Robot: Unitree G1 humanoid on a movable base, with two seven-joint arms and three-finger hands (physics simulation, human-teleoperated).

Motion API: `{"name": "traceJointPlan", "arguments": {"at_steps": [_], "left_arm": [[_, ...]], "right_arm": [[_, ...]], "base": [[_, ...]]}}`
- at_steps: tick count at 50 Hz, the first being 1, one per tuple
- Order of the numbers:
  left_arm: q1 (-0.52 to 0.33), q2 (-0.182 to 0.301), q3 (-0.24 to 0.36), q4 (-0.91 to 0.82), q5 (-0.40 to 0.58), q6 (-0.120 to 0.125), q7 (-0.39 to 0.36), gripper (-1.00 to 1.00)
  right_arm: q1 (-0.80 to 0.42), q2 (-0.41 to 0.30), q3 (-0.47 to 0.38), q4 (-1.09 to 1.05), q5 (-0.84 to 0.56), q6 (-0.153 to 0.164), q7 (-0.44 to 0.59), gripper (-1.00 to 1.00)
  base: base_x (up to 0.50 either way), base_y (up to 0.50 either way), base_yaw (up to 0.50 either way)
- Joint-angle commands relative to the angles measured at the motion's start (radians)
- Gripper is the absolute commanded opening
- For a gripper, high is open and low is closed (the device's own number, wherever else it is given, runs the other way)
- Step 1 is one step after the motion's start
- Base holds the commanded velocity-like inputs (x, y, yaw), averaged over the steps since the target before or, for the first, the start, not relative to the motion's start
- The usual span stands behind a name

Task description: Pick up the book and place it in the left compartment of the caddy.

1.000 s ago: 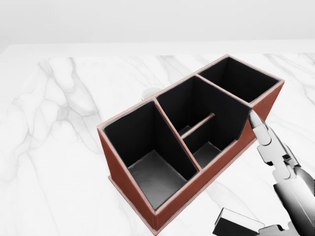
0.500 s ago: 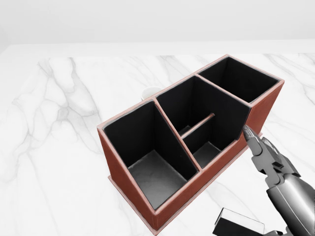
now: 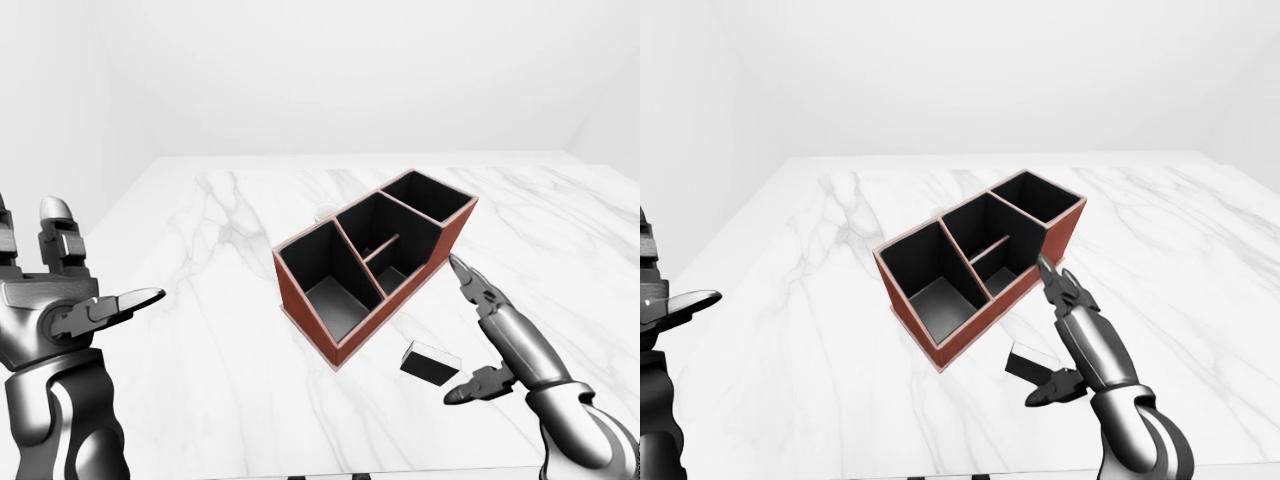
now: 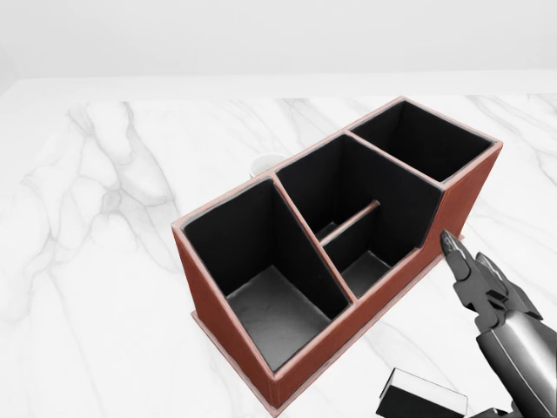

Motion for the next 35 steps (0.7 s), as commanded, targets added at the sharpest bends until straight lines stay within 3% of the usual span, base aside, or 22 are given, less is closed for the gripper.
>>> {"name": "traceJointPlan", "arguments": {"at_steps": [1, 35], "left_arm": [[0.002, 0.000, 0.002, -0.002, -0.001, 0.000, -0.001, 1.00], [0.003, 0.001, 0.008, -0.007, -0.005, 0.000, -0.001, 1.00]], "right_arm": [[0.021, 0.009, -0.013, 0.036, -0.015, 0.000, 0.000, 1.00], [0.031, -0.006, -0.117, 0.240, 0.070, 0.000, 0.000, 1.00]], "base": [[0.00, 0.00, 0.00], [0.00, 0.00, 0.00]]}}
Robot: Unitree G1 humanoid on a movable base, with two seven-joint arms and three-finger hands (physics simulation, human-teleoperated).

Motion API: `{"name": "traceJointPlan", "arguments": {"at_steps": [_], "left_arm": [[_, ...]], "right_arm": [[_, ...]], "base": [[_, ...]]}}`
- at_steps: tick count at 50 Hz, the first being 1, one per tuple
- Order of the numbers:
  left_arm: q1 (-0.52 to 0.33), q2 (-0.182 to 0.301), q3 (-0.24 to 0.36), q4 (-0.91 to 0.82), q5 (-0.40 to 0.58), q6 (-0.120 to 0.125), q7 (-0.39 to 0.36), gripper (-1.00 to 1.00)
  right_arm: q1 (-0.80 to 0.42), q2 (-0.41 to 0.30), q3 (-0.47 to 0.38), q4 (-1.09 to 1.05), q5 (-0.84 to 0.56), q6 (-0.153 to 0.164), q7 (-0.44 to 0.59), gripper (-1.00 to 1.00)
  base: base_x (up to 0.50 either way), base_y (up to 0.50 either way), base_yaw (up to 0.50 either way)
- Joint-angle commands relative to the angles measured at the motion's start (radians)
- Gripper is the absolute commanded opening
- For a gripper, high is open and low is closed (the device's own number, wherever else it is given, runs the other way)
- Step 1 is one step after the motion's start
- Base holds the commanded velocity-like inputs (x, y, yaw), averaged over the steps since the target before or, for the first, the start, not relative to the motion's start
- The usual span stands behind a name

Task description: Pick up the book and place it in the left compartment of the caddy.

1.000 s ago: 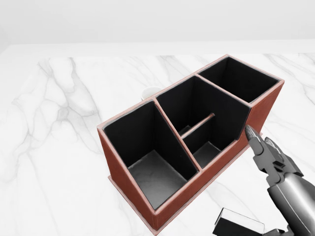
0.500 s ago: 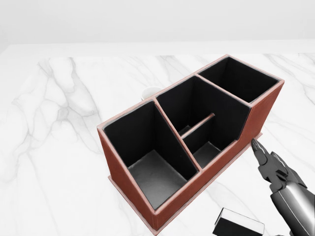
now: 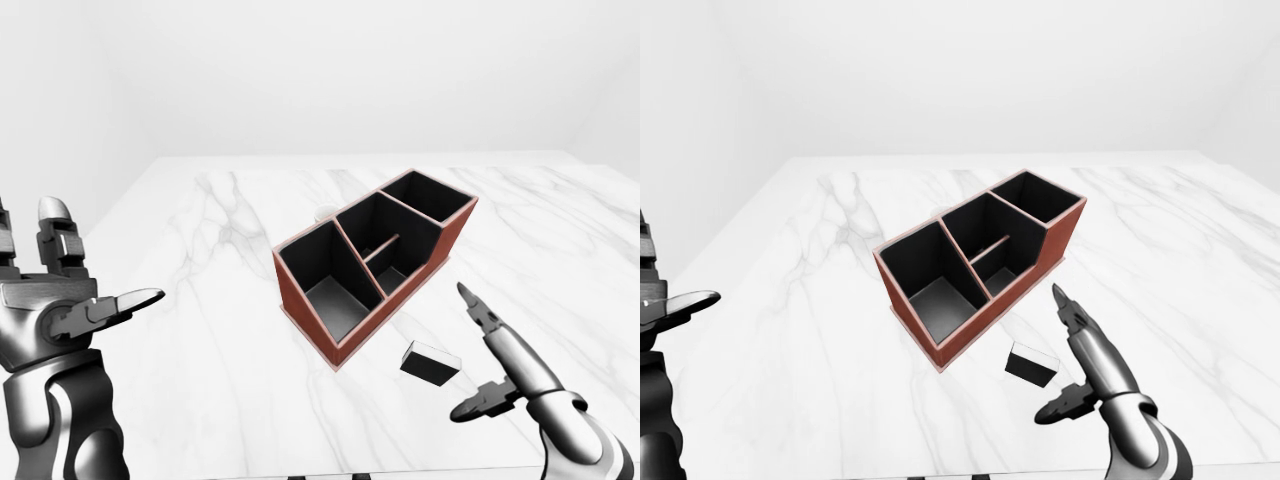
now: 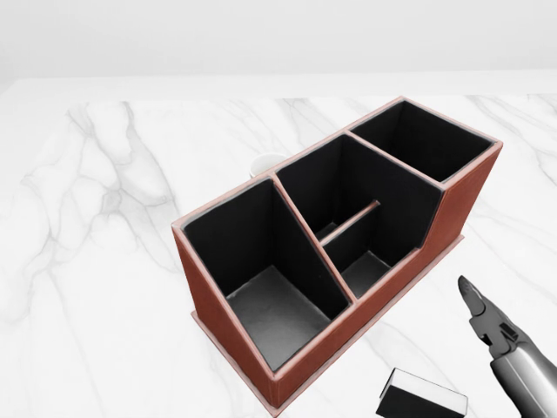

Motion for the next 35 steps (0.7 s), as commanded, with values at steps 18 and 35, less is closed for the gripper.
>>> {"name": "traceJointPlan", "arguments": {"at_steps": [18, 35], "left_arm": [[0.000, -0.003, -0.005, 0.005, 0.006, 0.000, -0.002, 1.00], [-0.002, -0.004, -0.013, 0.008, 0.014, 0.000, -0.004, 1.00]], "right_arm": [[-0.042, -0.065, -0.065, 0.215, 0.064, 0.000, 0.000, 1.00], [-0.087, -0.119, -0.064, 0.286, 0.067, 0.000, 0.000, 1.00]], "base": [[0.00, 0.00, 0.00], [0.00, 0.00, 0.00]]}}
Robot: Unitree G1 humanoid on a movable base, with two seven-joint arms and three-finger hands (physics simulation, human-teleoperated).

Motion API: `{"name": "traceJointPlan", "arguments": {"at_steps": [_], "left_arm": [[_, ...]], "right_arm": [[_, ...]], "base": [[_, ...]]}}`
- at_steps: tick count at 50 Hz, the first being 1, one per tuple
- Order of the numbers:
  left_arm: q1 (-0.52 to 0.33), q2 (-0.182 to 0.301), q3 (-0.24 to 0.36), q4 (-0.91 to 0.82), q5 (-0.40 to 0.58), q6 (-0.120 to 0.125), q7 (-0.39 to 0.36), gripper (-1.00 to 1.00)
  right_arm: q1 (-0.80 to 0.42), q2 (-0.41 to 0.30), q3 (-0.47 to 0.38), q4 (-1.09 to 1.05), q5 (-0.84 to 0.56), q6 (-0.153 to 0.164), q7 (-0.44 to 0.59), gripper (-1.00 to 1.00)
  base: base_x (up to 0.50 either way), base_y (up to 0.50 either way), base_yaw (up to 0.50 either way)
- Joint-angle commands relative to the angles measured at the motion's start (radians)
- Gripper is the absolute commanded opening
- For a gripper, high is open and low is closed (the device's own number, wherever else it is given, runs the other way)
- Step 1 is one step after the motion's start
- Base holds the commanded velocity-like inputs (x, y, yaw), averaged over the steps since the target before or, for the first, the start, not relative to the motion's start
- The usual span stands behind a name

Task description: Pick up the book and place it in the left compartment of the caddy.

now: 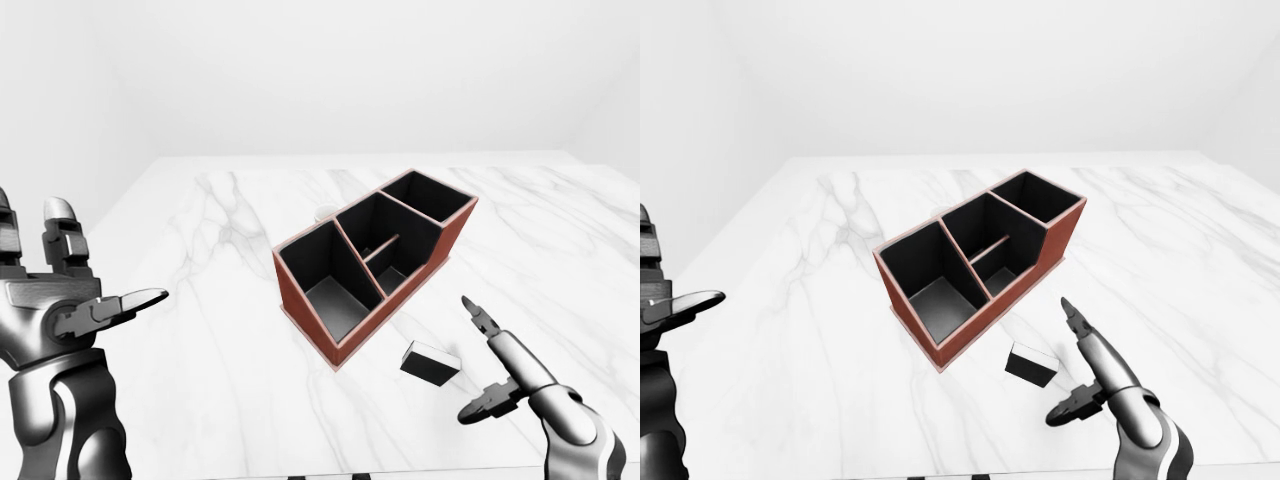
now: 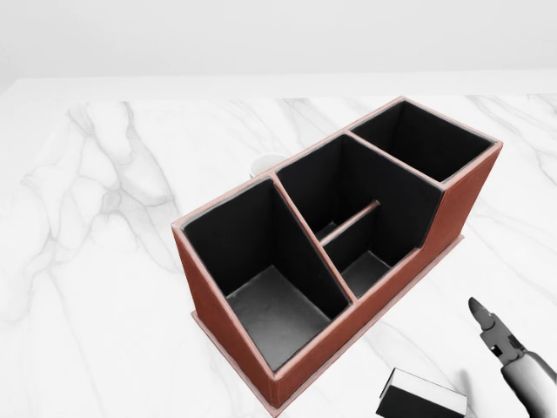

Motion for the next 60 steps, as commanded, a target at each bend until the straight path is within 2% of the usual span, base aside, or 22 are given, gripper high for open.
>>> {"name": "traceJointPlan", "arguments": {"at_steps": [1, 33, 60], "left_arm": [[-0.001, -0.001, -0.003, 0.004, 0.004, 0.000, -0.002, 1.00], [0.001, -0.004, -0.007, -0.003, 0.007, 0.000, 0.001, 1.00], [0.000, -0.003, -0.006, -0.003, 0.008, 0.000, 0.002, 1.00]], "right_arm": [[-0.028, -0.035, 0.000, 0.042, 0.002, 0.000, 0.000, 1.00], [-0.113, -0.105, 0.049, 0.163, 0.002, 0.000, 0.000, 1.00], [-0.159, -0.141, 0.085, 0.274, 0.047, 0.000, -0.050, 1.00]], "base": [[0.00, 0.00, 0.00], [0.00, 0.00, 0.00], [0.00, 0.00, 0.00]]}}
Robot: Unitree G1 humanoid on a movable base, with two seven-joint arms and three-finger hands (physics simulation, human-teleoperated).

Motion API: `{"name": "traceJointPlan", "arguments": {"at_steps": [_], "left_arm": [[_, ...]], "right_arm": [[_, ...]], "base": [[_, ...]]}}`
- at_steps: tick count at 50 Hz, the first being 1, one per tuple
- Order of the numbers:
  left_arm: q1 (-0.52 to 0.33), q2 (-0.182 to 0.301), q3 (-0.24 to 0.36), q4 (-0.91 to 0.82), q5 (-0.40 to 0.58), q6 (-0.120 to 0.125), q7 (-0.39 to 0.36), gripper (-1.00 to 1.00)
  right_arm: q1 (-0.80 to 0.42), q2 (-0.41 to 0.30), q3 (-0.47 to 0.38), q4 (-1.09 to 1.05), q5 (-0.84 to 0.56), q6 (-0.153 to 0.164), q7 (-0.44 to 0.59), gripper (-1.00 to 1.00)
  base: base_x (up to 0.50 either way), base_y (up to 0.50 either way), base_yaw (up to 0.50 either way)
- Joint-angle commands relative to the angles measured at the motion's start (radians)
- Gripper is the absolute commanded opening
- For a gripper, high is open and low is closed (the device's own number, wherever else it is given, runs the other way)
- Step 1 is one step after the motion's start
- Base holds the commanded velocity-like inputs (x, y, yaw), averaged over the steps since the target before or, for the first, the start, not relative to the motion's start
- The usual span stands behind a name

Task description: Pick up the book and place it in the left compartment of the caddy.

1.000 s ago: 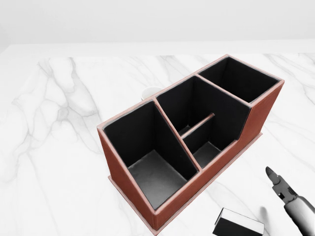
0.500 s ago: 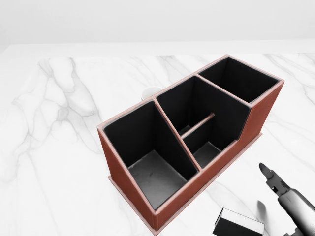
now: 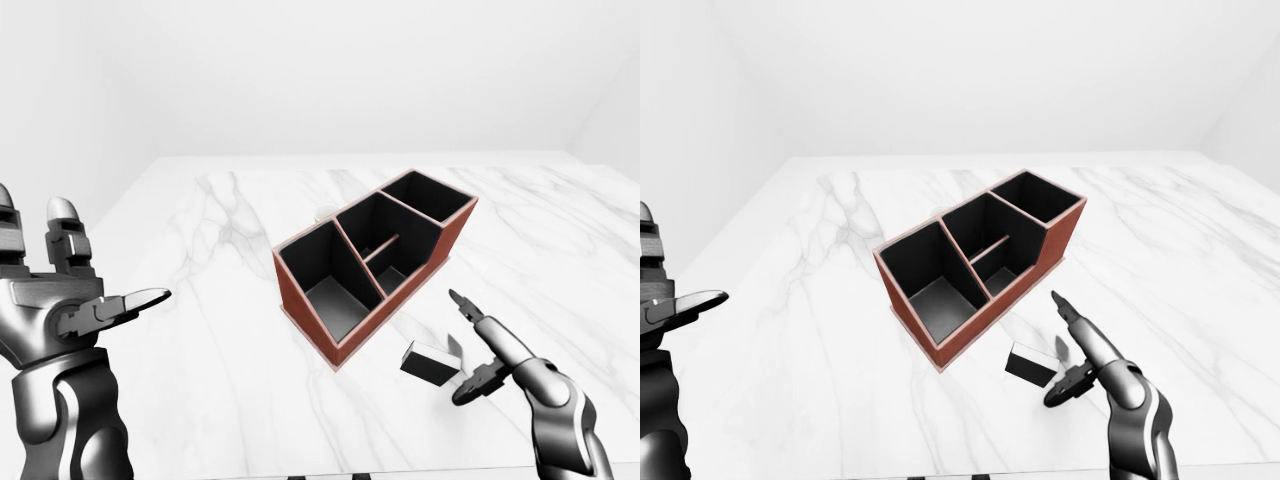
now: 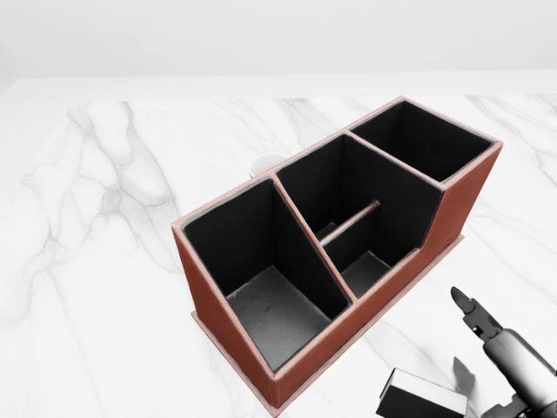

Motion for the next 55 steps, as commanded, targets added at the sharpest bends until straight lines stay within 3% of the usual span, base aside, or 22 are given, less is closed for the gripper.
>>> {"name": "traceJointPlan", "arguments": {"at_steps": [1, 55], "left_arm": [[0.000, 0.001, 0.002, -0.003, -0.001, 0.000, 0.001, 1.00], [-0.001, 0.004, 0.007, -0.004, -0.008, 0.000, 0.004, 1.00]], "right_arm": [[-0.018, -0.011, 0.014, 0.032, 0.011, 0.000, -0.013, 1.00], [-0.057, -0.036, 0.071, 0.180, 0.038, 0.000, -0.057, 1.00]], "base": [[0.00, 0.00, 0.00], [0.00, 0.00, 0.00]]}}
